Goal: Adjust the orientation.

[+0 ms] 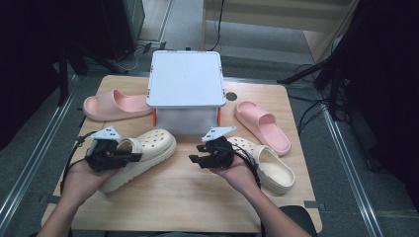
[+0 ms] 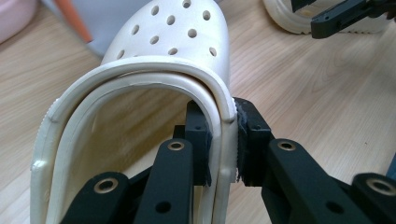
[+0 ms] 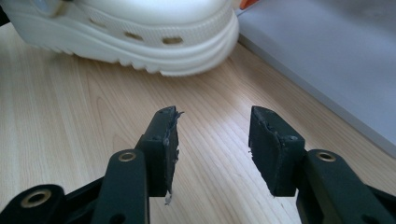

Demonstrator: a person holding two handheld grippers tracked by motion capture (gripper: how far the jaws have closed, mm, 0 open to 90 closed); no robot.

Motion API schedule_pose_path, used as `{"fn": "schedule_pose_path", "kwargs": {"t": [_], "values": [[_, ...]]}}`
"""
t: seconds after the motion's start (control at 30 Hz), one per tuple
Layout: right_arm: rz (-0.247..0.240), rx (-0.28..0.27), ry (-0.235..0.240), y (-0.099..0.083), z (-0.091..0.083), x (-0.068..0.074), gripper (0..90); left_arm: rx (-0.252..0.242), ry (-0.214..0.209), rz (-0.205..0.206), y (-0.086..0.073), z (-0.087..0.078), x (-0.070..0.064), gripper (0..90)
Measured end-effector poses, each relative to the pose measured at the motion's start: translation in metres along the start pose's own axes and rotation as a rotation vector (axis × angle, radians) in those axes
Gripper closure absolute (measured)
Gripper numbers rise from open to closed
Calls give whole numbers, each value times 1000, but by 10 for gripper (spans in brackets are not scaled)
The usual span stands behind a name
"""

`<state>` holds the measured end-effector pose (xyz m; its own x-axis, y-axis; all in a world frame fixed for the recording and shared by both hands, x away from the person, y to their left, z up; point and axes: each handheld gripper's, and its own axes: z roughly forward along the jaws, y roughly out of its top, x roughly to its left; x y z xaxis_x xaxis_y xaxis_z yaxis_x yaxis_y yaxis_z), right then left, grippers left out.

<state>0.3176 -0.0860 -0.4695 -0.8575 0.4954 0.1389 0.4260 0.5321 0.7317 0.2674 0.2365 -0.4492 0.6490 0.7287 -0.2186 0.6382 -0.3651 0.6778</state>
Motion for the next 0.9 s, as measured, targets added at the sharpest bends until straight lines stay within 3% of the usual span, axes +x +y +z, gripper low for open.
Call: {"fn": "schedule_pose_path", "kwargs": {"t": [0.2,0.47,0.57,0.7,0.9], "values": [[30,-33,-27,-11,-16,-1,529,34,-53,43,16,21,-13,775],[68,-43,-68,-25,-29,-1,529,74,-86,80,28,48,-25,773],[87,-44,-79,-29,-33,-1,530,87,-103,105,32,53,-28,773],[100,-41,-80,-31,-32,-1,530,87,-113,107,33,57,-31,773],[75,-19,-83,-32,-24,4,527,104,-131,111,29,59,-30,769]]}}
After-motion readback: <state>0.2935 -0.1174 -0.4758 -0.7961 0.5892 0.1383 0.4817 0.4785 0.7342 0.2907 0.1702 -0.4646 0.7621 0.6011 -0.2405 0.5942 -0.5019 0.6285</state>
